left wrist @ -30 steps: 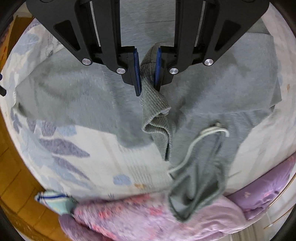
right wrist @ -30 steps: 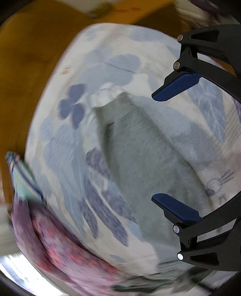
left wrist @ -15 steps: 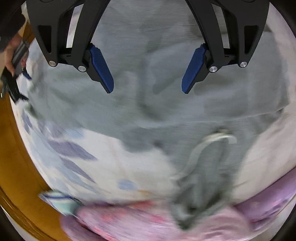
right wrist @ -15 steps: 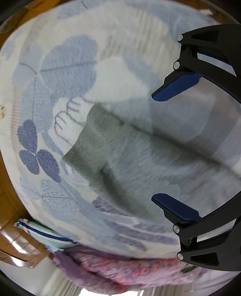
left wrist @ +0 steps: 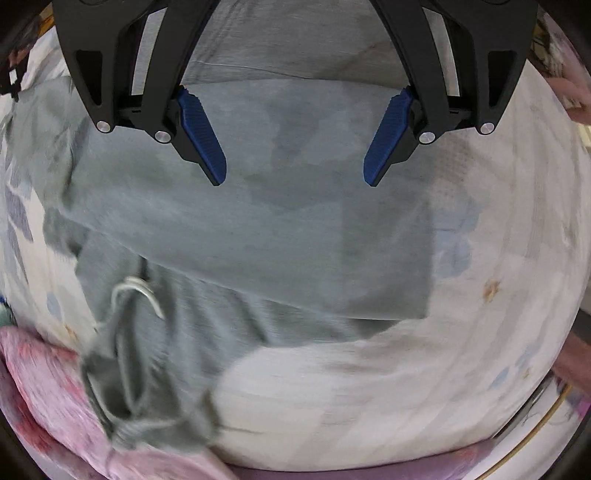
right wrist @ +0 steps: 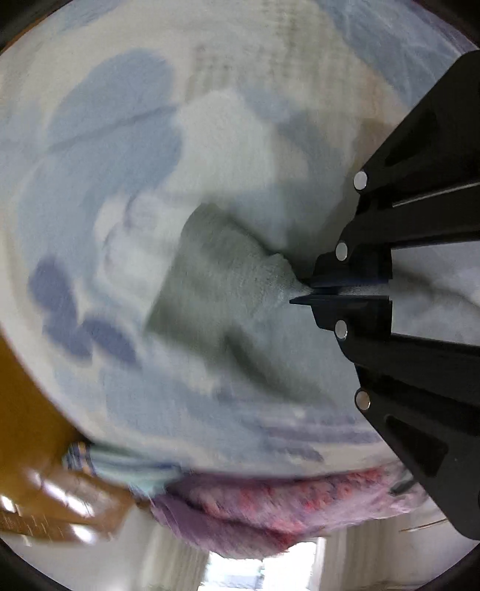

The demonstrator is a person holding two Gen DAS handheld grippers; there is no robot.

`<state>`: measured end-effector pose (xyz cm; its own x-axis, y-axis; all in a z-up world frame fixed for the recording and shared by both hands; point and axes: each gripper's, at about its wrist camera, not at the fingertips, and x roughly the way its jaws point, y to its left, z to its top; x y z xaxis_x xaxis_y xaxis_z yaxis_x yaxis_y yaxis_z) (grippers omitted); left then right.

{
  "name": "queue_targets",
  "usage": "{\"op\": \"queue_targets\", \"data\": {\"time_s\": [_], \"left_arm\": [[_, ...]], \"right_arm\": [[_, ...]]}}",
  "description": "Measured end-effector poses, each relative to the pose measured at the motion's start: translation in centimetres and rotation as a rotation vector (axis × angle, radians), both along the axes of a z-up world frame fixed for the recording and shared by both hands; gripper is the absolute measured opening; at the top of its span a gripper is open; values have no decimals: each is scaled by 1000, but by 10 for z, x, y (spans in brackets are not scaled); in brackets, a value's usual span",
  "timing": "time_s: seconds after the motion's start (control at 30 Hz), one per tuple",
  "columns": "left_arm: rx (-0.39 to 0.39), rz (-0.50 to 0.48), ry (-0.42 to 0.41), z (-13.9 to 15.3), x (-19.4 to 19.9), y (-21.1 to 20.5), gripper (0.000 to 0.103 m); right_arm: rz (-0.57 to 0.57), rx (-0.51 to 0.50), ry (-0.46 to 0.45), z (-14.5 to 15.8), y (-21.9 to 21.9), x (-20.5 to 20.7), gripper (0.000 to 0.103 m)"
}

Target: Fold large clothes

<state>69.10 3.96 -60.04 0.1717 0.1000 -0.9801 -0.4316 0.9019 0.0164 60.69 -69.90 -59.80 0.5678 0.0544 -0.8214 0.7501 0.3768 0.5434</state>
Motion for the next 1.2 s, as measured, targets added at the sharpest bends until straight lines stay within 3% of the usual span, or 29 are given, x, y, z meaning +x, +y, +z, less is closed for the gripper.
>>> {"op": "queue_targets", "data": {"time_s": [0.17, 0.27, 0.4, 0.57, 0.83, 0.93, 1.07, 1.13, 1.2], "left_arm": [[-46, 58, -17, 7, -8, 36, 78], [-69, 62, -38, 15, -16, 48, 78], [-86, 53, -73, 30, -27, 59, 78], [-91, 73, -92, 41, -45, 85, 78], [-104, 159, -100, 41, -90, 140, 78], [-95, 185, -93, 38, -104, 156, 78], [-111, 225, -85, 33, -119, 169, 78], [-123, 243, -90, 32, -124, 173, 78], [-134, 247, -95, 32, -125, 173, 78]], "right_arm": [[225, -114, -147, 69, 61, 43, 3], [375, -119, -270, 106, 119, 66, 3], [615, -102, -382, 139, 237, 89, 3], [881, -8, -431, 139, 398, 89, 3], [1275, 27, -326, 97, 613, 48, 3], [1364, 8, -220, 69, 653, 45, 7], [1389, 7, -61, 39, 675, 37, 12], [1387, 16, -39, 36, 676, 38, 20], [1391, -2, -47, 40, 676, 30, 47]]}}
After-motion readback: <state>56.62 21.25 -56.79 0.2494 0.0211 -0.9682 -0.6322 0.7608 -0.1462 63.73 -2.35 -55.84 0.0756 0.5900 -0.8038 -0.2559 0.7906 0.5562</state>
